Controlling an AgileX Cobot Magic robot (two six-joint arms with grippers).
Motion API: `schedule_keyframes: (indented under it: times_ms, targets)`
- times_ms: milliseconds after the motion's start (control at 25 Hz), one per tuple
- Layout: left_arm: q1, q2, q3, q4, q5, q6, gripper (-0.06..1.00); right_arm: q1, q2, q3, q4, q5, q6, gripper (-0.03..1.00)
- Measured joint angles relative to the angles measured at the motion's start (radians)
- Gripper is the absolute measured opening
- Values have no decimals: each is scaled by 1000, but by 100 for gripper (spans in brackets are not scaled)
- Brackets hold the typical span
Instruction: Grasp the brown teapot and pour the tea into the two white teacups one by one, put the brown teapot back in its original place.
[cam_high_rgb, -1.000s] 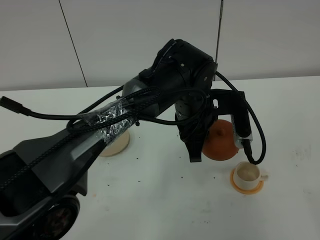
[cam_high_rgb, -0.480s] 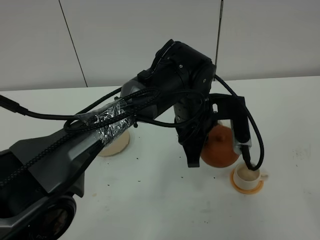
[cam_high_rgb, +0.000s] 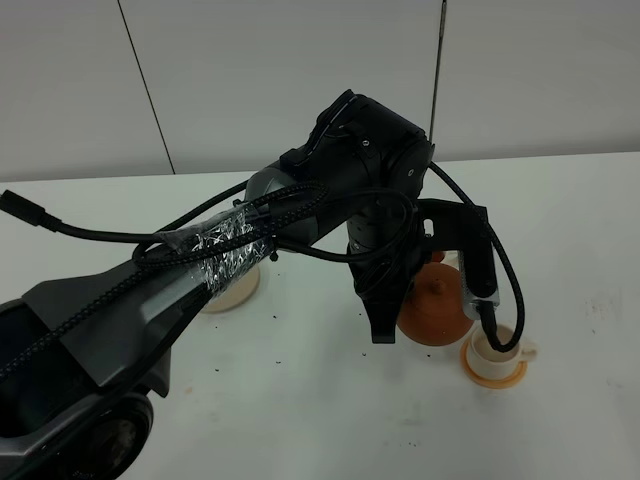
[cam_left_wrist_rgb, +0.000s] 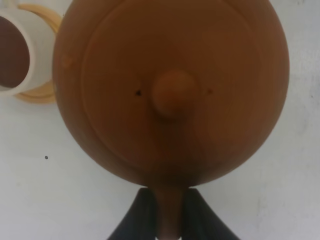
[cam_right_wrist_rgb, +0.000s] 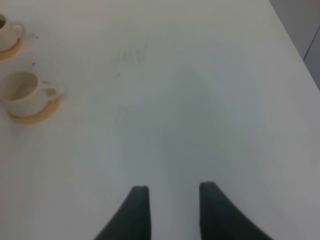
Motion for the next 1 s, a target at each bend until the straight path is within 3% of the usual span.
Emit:
schedule_keyframes:
  times_ms: [880,1000]
  targets:
    - [0,1,10,62,0,-10,17,0,0,0,0,0,0,24]
    - [-11,1,10,103,0,-10,17,0,0,0,0,0,0,24]
